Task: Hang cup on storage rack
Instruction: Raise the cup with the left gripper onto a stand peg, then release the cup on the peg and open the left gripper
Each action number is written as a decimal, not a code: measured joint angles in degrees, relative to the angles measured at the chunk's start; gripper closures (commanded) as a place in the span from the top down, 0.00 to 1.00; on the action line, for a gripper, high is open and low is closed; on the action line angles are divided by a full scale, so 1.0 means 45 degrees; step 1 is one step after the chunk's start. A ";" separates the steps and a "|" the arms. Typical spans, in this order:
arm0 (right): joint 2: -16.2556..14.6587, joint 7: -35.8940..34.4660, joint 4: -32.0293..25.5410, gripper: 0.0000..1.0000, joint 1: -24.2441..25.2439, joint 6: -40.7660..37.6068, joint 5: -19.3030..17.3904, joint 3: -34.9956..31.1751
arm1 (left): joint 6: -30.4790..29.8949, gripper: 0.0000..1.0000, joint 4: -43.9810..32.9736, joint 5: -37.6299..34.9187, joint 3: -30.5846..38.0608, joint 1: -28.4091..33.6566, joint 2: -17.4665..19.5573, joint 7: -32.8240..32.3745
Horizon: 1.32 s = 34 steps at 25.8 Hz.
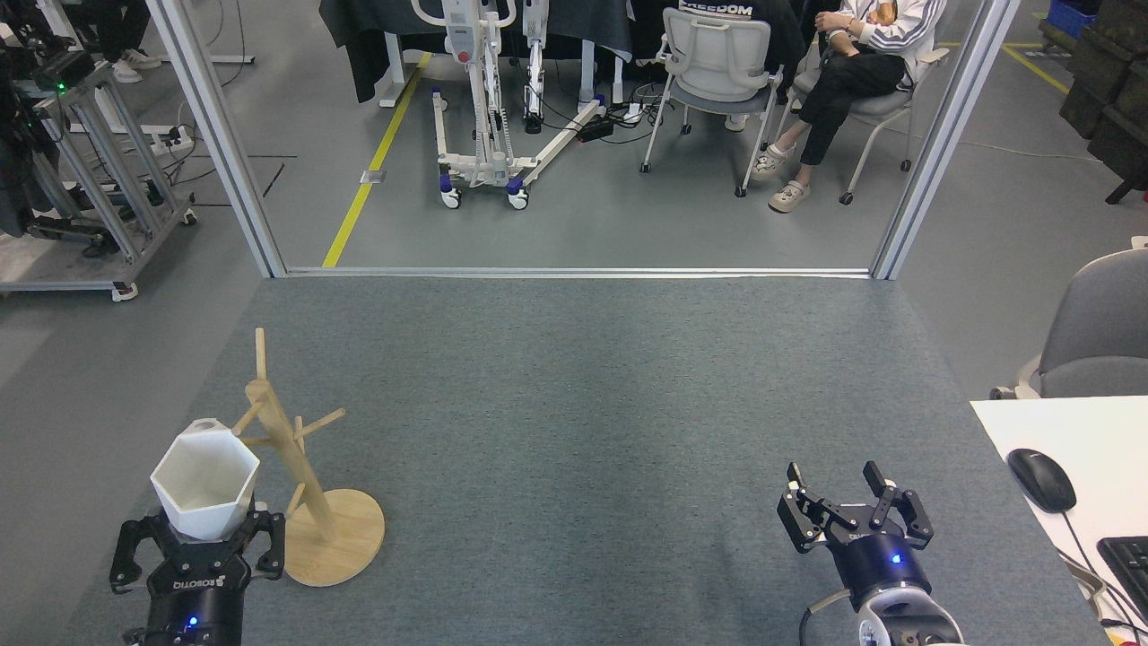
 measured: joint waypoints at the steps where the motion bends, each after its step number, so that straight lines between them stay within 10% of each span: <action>1: -0.0001 -0.0004 0.0001 0.99 -0.0002 -0.0001 0.0000 0.0000 | 0.0000 0.00 0.0000 -0.0001 -0.0023 -0.0006 -0.0002 0.0001; 4: -0.0002 -0.0023 0.0002 0.99 -0.0007 -0.0001 0.0000 0.0000 | 0.0018 0.11 -0.0002 -0.0001 -0.0056 -0.0014 -0.0009 0.0004; 9: -0.0002 -0.0041 0.0002 0.99 -0.0020 -0.0001 0.0000 -0.0001 | 0.0204 1.00 -0.0018 0.0037 -0.0089 -0.0074 -0.0028 0.0171; 34: 0.0030 0.0061 -0.0098 0.99 -0.0189 -0.0001 0.0000 -0.0004 | 0.0078 1.00 0.0760 0.0077 -0.0629 -0.0186 -0.0145 0.0286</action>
